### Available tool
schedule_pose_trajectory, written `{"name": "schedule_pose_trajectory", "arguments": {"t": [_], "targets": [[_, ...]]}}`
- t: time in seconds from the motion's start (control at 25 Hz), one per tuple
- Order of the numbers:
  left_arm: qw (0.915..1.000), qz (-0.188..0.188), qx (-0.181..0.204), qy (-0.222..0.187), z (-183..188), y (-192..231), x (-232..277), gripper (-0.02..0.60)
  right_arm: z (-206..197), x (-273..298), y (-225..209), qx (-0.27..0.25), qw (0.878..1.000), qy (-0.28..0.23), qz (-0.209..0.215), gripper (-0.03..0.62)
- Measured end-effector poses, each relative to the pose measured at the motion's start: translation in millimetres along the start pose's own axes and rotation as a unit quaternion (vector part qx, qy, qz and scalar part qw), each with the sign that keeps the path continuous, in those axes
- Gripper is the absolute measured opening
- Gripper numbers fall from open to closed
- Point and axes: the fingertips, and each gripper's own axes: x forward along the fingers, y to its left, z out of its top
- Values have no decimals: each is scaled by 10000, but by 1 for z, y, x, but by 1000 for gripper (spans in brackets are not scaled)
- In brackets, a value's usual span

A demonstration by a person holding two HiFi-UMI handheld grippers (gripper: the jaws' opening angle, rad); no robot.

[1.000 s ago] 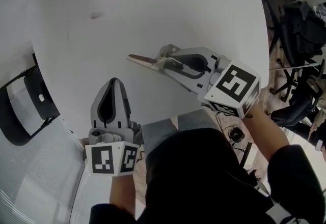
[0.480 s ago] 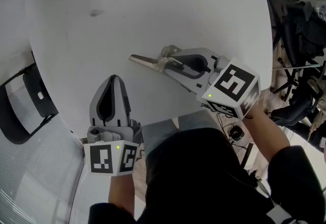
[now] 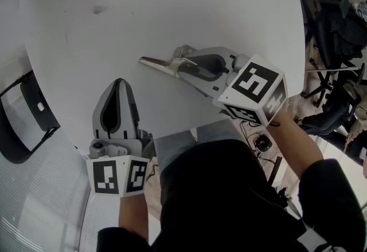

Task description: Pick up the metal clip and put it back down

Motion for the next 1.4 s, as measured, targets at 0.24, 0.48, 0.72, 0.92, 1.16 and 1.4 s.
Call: {"name": "schedule_pose_trajectory", "arguments": {"t": [0.24,0.48,0.72,0.92,1.16,1.4], "targets": [[10000,-9,-9,-1,0,-1,1,14,-3,2,0,110,9999,27,110,100],[10000,-37,-10,16,1,-5,1,14,-3,3,-1,199,9997,102,96,103],[10000,-64,54,-23,7,-9,0,14,-4,8,-3,345,9987,356,148,110],[9997,-41,174,-177,25,-20,-11,14,-3,8,0,306,9986,389,163,112],[9983,23,385,-429,48,-32,-28,14,7,3,4,103,9995,168,251,164],[9958,94,608,-675,75,-48,-43,14,29,-13,1,-140,9997,-143,152,195]]}}
